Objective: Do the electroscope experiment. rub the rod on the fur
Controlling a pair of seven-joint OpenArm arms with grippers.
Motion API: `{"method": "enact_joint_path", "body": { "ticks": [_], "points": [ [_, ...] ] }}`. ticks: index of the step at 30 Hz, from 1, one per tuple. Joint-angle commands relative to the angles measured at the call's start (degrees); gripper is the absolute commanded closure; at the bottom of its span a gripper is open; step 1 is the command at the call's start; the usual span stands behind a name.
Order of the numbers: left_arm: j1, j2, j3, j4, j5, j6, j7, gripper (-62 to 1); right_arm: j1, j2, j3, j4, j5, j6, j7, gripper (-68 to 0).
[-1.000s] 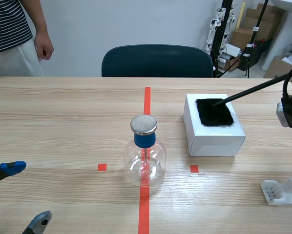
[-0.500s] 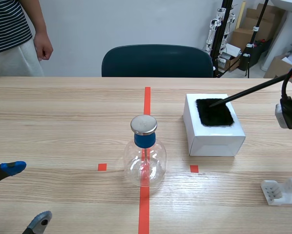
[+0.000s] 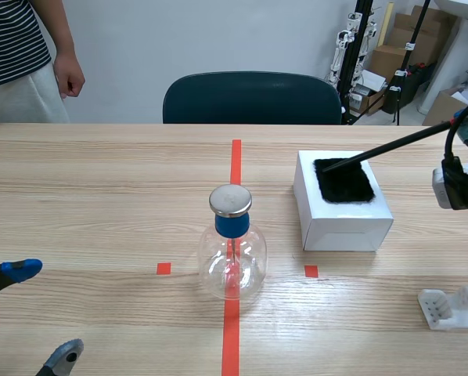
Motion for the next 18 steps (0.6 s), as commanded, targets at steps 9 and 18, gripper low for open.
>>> {"method": "enact_joint_path", "body": {
  "ticks": [9,18],
  "points": [
    [0.0,-0.5,-0.5,0.8,-0.6,0.1,-1.2,-62.3,0.9,2.3,0.5,0.8,-0.2,5.2,-5.6,0.2],
    [0.0,-0.5,-0.5,0.8,-0.6,0.1,-1.2,-62.3,0.9,-0.2,0.5,0.9,-0.2,1.7,-1.4,0.2]
  ]
}}
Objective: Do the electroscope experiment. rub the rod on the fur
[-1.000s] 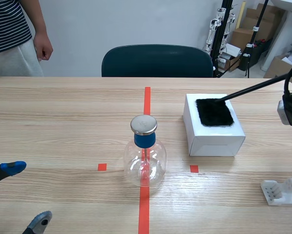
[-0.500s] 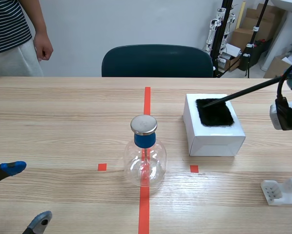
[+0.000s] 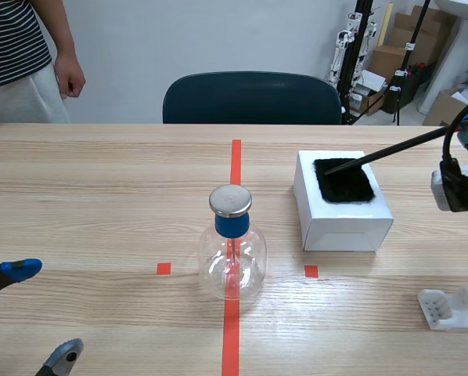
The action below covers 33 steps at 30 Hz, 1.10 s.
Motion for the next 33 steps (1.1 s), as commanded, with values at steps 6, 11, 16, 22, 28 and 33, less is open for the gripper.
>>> {"method": "enact_joint_path", "body": {
  "ticks": [6,11,16,22,28,33],
  "points": [
    [0.0,-0.5,-0.5,0.8,-0.6,0.1,-1.2,-62.3,1.0,2.1,0.5,0.7,-0.2,1.6,-4.5,0.2],
    [0.0,-0.5,-0.5,0.8,-0.6,0.1,-1.2,-62.3,1.0,3.6,0.5,0.5,-0.2,2.2,-4.5,0.2],
    [0.0,-0.5,-0.5,0.8,-0.6,0.1,-1.2,-62.3,1.0,1.9,0.5,0.6,-0.2,1.0,-2.1,0.2],
    [0.0,-0.5,-0.5,0.8,-0.6,0.1,-1.2,-62.3,1.0,0.2,0.5,0.7,-1.1,-0.2,-2.5,0.2],
    [0.0,-0.5,-0.5,0.8,-0.6,0.1,-1.2,-62.3,1.0,3.1,0.5,0.6,-1.1,1.0,-6.3,0.2],
    [0.0,-0.5,-0.5,0.8,-0.6,0.1,-1.2,-62.3,1.0,3.4,0.5,0.7,-1.3,1.3,-5.6,0.2]
  ]
}}
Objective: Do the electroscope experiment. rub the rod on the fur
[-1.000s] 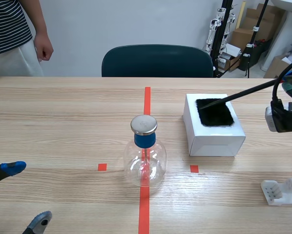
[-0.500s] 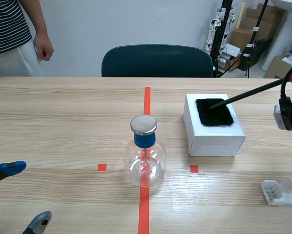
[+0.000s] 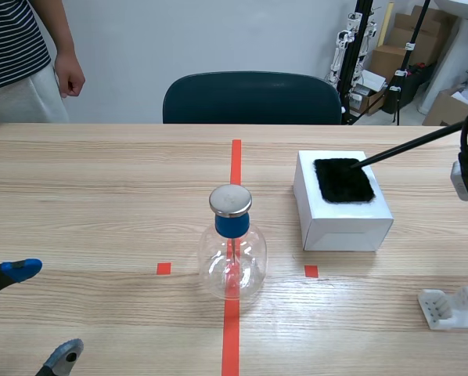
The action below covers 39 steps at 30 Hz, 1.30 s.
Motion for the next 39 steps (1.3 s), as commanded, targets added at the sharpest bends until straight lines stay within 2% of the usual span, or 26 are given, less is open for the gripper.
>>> {"method": "enact_joint_path", "body": {
  "ticks": [1,5,10,16,23,29,32,36,39],
  "points": [
    [0.0,-0.5,-0.5,0.8,-0.6,0.1,-1.2,-62.3,1.0,0.1,0.5,0.7,-0.2,-0.5,1.2,0.2],
    [0.0,-0.5,-0.5,0.8,-0.6,0.1,-1.2,-62.3,1.0,-0.5,0.5,1.1,-0.7,-1.0,3.8,0.2],
    [0.0,-0.5,-0.5,0.8,-0.6,0.1,-1.2,-62.3,1.0,0.7,0.5,2.3,-1.1,-2.2,4.4,0.2],
    [0.0,-0.5,-0.5,0.8,-0.6,0.1,-1.2,-62.3,1.0,3.3,0.5,2.3,-1.1,-0.4,3.9,0.2],
    [0.0,-0.5,-0.5,0.8,-0.6,0.1,-1.2,-62.3,1.0,2.8,0.5,3.7,-1.8,-0.5,7.5,0.2],
    [0.0,-0.5,-0.5,0.8,-0.6,0.1,-1.2,-62.3,1.0,1.9,0.5,5.6,-2.5,-0.4,7.4,0.2],
    [0.0,-0.5,-0.5,0.8,-0.6,0.1,-1.2,-62.3,1.0,2.4,0.5,5.5,-2.7,-0.1,5.5,0.2],
    [0.0,-0.5,-0.5,0.8,-0.6,0.1,-1.2,-62.3,1.0,3.9,0.5,5.5,-2.6,2.8,3.7,0.2],
    [0.0,-0.5,-0.5,0.8,-0.6,0.1,-1.2,-62.3,1.0,4.1,0.5,5.4,-2.6,3.0,3.0,0.2]
  ]
}}
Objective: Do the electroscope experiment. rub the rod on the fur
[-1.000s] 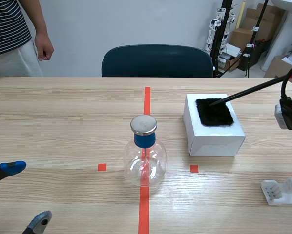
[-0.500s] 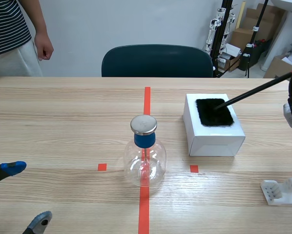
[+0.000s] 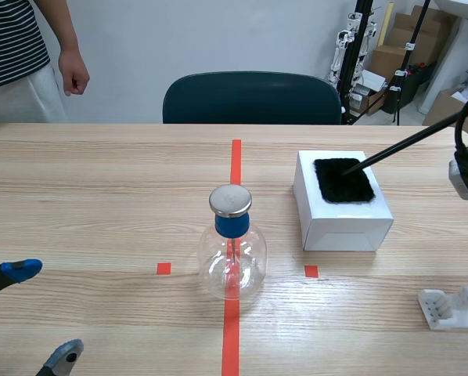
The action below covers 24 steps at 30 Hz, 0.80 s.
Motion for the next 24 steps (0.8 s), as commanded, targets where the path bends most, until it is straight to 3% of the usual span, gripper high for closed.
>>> {"method": "enact_joint_path", "body": {
  "ticks": [1,10,15,24],
  "points": [
    [0.0,-0.5,-0.5,0.8,-0.6,0.1,-1.2,-62.3,1.0,0.9,0.5,0.2,-0.1,-0.5,-0.9,0.2],
    [0.0,-0.5,-0.5,0.8,-0.6,0.1,-1.2,-62.3,1.0,-2.8,0.5,0.3,-0.3,-1.3,0.6,0.2],
    [0.0,-0.5,-0.5,0.8,-0.6,0.1,-1.2,-62.3,1.0,-1.7,0.5,-0.1,-0.3,0.7,-1.9,0.2],
    [0.0,-0.5,-0.5,0.8,-0.6,0.1,-1.2,-62.3,1.0,-0.5,0.5,-2.1,-0.3,0.1,-0.2,0.2]
  ]
}}
